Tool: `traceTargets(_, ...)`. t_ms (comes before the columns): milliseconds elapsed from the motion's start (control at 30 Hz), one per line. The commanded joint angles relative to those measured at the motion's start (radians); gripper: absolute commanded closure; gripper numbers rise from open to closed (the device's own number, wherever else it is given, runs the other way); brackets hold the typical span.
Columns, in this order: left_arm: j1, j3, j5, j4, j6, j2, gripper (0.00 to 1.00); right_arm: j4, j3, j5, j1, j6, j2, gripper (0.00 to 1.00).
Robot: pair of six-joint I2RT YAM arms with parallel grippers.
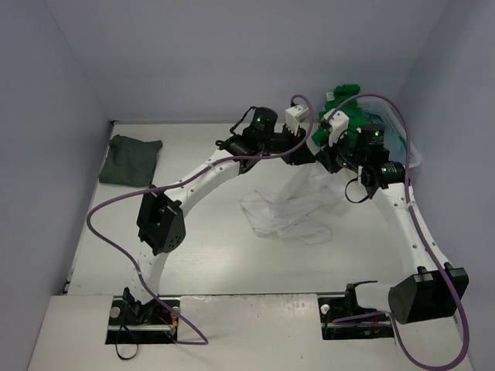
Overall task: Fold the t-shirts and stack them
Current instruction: Flatten out the crumpled T-shirt at the center of the board.
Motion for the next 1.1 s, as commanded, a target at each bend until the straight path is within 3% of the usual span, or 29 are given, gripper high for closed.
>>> traceTargets(0, -0.061, 0.105, 0.022, 0.135, -0.017, 0.010, 0.92, 0.037, 0.035, -0.264, 0.047, 0.049, -0.036, 1.00)
traceTargets(200, -0.062, 0.107, 0.016, 0.117, 0.008, 0.009, 1.00, 0.036, 0.030, -0.278, 0.043, 0.049, -0.056, 1.00)
traceTargets(300, -0.062, 0.093, 0.003, 0.085, 0.034, -0.019, 1.00, 0.034, 0.021, -0.287, 0.039, 0.046, -0.062, 0.92)
traceTargets(333, -0.062, 0.092, -0.005, 0.068, 0.043, -0.023, 1.00, 0.034, 0.014, -0.287, 0.040, 0.045, -0.066, 0.82)
traceTargets(400, -0.059, 0.092, -0.025, 0.048, 0.063, -0.039, 1.00, 0.033, 0.007, -0.295, 0.039, 0.043, -0.069, 0.79)
traceTargets(500, -0.047, 0.086, -0.051, 0.029, 0.083, -0.060, 1.00, 0.024, -0.002, -0.292, 0.037, 0.029, -0.083, 0.55)
traceTargets(600, -0.035, 0.061, -0.062, 0.031, 0.092, -0.089, 1.00, 0.016, -0.008, -0.275, 0.034, 0.009, -0.097, 0.41)
traceTargets(833, 0.060, -0.045, -0.085, 0.070, 0.089, -0.207, 1.00, -0.033, -0.014, -0.220, 0.019, -0.050, -0.115, 0.38)
traceTargets(1067, 0.243, -0.112, -0.090, 0.130, 0.057, -0.379, 1.00, -0.062, -0.032, -0.090, 0.019, -0.126, -0.106, 0.38)
